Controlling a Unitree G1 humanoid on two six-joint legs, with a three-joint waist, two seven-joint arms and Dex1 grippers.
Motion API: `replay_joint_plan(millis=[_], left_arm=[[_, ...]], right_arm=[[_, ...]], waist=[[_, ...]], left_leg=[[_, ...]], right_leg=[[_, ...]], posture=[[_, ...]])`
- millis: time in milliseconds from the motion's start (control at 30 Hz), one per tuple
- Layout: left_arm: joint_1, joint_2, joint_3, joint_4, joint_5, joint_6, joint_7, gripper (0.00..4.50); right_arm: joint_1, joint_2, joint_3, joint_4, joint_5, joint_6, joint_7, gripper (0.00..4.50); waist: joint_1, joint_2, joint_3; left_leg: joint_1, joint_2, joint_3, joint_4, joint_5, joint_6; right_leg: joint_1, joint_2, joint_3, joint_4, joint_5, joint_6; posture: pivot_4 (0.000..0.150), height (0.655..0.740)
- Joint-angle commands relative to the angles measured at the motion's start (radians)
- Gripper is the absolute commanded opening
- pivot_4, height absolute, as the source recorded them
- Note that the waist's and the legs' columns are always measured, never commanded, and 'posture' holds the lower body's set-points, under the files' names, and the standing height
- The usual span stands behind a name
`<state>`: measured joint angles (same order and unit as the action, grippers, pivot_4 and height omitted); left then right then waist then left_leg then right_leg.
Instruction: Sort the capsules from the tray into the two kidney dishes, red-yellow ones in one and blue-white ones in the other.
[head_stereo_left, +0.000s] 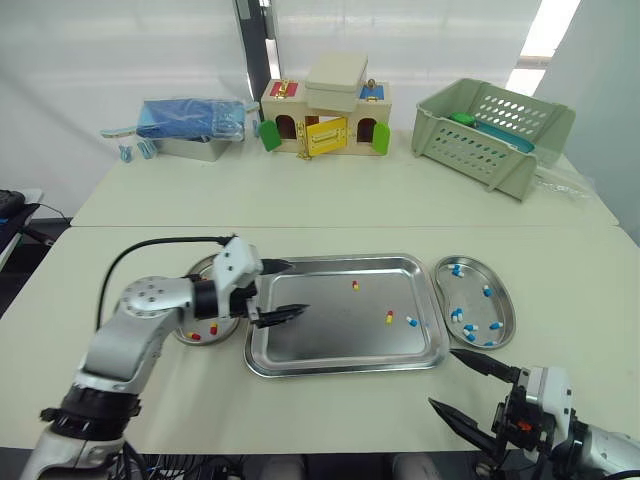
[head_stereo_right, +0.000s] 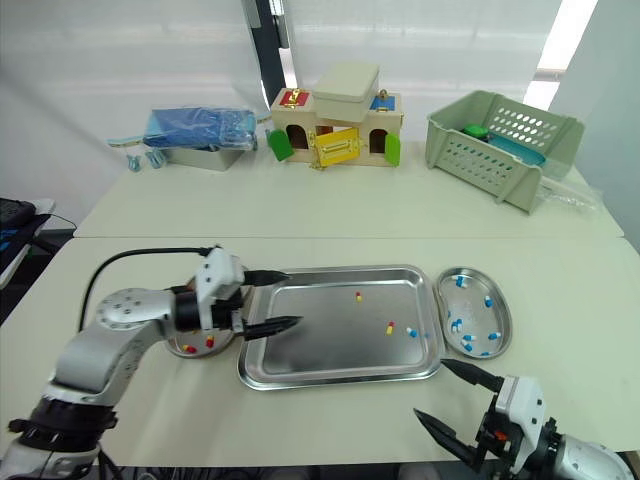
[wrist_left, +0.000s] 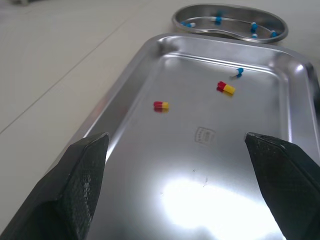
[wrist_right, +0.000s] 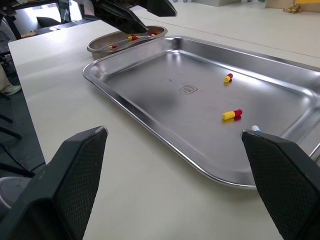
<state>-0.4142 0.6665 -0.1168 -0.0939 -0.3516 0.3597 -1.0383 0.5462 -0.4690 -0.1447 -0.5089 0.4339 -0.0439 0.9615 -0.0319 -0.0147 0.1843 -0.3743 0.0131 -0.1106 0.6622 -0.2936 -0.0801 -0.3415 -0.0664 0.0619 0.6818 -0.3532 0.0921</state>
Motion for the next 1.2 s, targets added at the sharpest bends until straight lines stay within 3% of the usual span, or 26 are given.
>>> replay_joint_plan(millis=[33,433,767,867,1200], left_arm=[[-0.084,-0.049,-0.051,0.059,0.043,-0.036,-0.01,4.48],[-0.259,-0.23,-0.175,0.385,0.222,-0.168,0.02,4.48],[-0.339,-0.323,-0.193,0.55,0.292,-0.154,0.036,4.48],[-0.344,-0.331,-0.196,0.554,0.3,-0.136,0.027,3.92],[-0.313,-0.32,-0.217,0.506,0.331,-0.082,-0.001,0.93]], right_arm=[[0.016,0.025,0.004,-0.01,-0.006,-0.053,-0.031,4.5],[0.096,0.076,0.07,0.009,-0.068,-0.15,-0.098,4.5],[0.115,0.074,0.104,-0.008,-0.089,-0.158,-0.153,4.5],[0.121,0.072,0.113,-0.014,-0.095,-0.158,-0.164,4.5],[0.132,0.055,0.136,-0.033,-0.104,-0.151,-0.195,4.5]], waist=[[0.0,0.0,0.0],[-0.002,0.0,0.0],[0.0,0.0,0.0],[-0.001,0.0,0.0],[0.0,0.0,0.0]], left_leg=[[0.0,0.0,0.0,0.0,0.0,0.0],[0.0,-0.001,-0.001,0.0,0.0,0.0],[0.0,-0.001,-0.001,0.0,0.0,0.0],[0.0,-0.001,-0.001,0.0,0.0,0.0],[0.0,-0.001,-0.001,0.0,0.0,0.0]], right_leg=[[0.0,0.0,0.0,0.0,0.0,0.0],[-0.001,0.0,0.0,0.0,0.0,0.0],[0.0,0.0,0.0,0.0,0.0,0.0],[0.0,0.0,0.0,0.0,0.0,0.0],[0.0,0.0,0.0,0.0,0.0,0.0]], posture=[[0.15,0.74],[0.15,0.74],[0.15,0.74],[0.15,0.74],[0.15,0.74]])
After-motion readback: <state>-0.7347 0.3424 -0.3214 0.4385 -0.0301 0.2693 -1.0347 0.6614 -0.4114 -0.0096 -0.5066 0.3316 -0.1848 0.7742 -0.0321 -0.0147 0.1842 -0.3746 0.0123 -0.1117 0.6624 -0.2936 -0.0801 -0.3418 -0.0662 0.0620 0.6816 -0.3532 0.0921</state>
